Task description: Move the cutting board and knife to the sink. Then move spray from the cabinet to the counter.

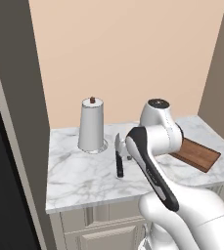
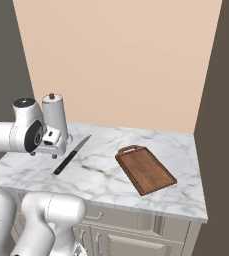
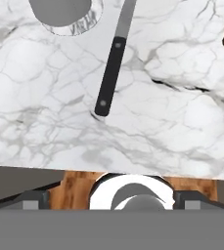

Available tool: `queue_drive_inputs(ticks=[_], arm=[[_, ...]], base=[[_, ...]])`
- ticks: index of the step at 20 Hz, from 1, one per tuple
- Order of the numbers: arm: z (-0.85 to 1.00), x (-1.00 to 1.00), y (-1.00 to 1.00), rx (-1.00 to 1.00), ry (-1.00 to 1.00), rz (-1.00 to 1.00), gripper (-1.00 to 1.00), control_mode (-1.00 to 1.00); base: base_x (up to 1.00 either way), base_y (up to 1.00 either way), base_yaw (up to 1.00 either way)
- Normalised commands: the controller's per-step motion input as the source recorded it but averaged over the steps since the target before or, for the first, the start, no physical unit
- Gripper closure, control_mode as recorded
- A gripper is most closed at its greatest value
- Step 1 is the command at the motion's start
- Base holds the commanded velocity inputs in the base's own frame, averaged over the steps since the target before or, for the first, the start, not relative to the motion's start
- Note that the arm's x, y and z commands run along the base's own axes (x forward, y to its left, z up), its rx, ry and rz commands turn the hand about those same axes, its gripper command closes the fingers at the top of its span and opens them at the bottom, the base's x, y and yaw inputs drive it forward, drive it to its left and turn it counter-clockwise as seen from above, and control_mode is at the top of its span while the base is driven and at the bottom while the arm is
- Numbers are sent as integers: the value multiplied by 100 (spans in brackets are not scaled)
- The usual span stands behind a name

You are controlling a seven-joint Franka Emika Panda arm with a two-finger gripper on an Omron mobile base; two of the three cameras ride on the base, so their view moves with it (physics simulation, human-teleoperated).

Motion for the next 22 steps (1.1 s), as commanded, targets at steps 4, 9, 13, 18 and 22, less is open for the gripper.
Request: queue_drive_inputs(ticks=[4,9,13,18,22], arm=[[-22,14,0,0,0,0,-100,-100],[-15,36,0,0,-4,0,-100,-100],[-9,27,0,0,0,0,-100,-100],[-22,24,4,-1,0,-2,-100,-100],[-28,28,14,-3,0,-9,-100,-100]], base=[[0,0,0],[0,0,0],[0,0,0],[0,0,0],[0,0,0]])
